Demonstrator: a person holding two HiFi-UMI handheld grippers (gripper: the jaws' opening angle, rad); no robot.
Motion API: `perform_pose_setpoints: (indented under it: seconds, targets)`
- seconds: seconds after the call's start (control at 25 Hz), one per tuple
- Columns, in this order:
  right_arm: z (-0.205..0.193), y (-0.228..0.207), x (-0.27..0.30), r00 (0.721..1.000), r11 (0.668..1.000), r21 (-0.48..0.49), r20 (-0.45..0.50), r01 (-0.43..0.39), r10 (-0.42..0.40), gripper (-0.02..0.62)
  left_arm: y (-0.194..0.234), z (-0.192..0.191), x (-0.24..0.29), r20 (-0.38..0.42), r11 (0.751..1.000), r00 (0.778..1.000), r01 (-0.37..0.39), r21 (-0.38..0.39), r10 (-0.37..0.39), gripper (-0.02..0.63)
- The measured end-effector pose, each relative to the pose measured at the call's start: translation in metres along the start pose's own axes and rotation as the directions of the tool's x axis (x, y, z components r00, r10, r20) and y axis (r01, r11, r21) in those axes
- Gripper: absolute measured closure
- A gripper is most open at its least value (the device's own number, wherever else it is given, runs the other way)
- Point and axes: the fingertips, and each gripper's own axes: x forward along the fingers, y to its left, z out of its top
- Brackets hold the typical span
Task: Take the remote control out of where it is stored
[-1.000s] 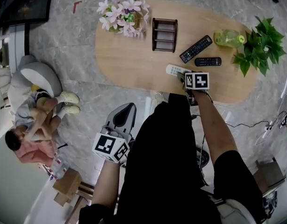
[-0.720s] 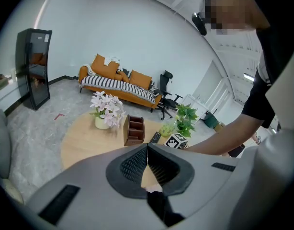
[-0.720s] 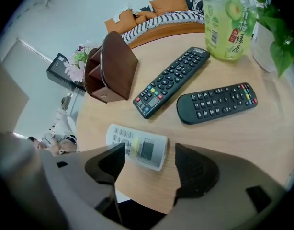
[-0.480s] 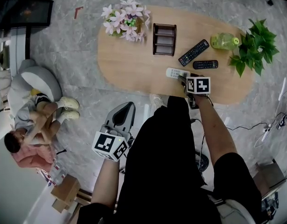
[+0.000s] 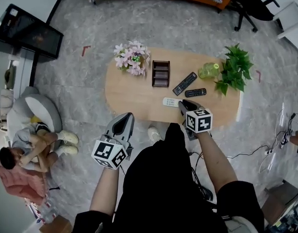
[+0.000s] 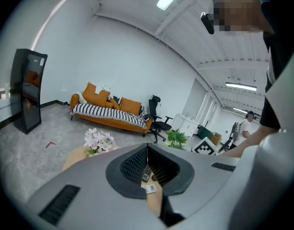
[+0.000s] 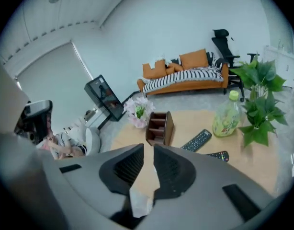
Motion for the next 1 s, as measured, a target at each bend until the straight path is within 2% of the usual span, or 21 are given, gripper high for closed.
perform_pose_setpoints:
  seconds: [0.12, 0.28, 0.36, 0.56, 0.72, 0.8, 1.0]
  targets:
    - [0.025, 0.017, -0.048, 0.992, 0.999, 0.043, 0.125, -0.029, 0.023, 0.584, -0.006, 0.016, -0.012, 0.036, 0.999, 0.999, 0.004, 0.034, -0.005, 0.598]
    - [0.045, 0.022, -0.103, 0.964, 0.976, 0.187, 0.259, -0.107, 0.057, 0.588, -0.019, 0.033, -0.025, 0.079, 0.998, 0.997, 0.009, 0.056, -0.014, 0.598]
    - [0.058, 0.024, -0.128, 0.943, 0.97, 0.203, 0.327, -0.13, 0.058, 0.588, -0.025, 0.039, -0.031, 0.096, 0.998, 0.995, 0.01, 0.066, -0.017, 0.598]
    - [0.087, 0.038, -0.197, 0.889, 0.984, 0.109, 0.453, -0.138, 0.075, 0.588, -0.043, 0.05, -0.037, 0.134, 0.996, 0.991, 0.003, 0.092, -0.015, 0.598]
    - [0.095, 0.025, -0.25, 0.867, 0.998, 0.029, 0.497, -0.054, 0.033, 0.588, -0.068, 0.065, -0.027, 0.176, 0.994, 0.984, 0.011, 0.108, -0.03, 0.598]
    - [0.096, 0.011, -0.275, 0.855, 1.0, 0.023, 0.519, -0.007, -0.006, 0.588, -0.088, 0.073, -0.022, 0.202, 0.993, 0.979, 0.016, 0.116, -0.04, 0.598]
    - [0.096, -0.013, -0.329, 0.808, 1.0, 0.019, 0.589, 0.025, -0.031, 0.588, -0.134, 0.084, -0.018, 0.244, 0.989, 0.969, 0.012, 0.147, -0.048, 0.598]
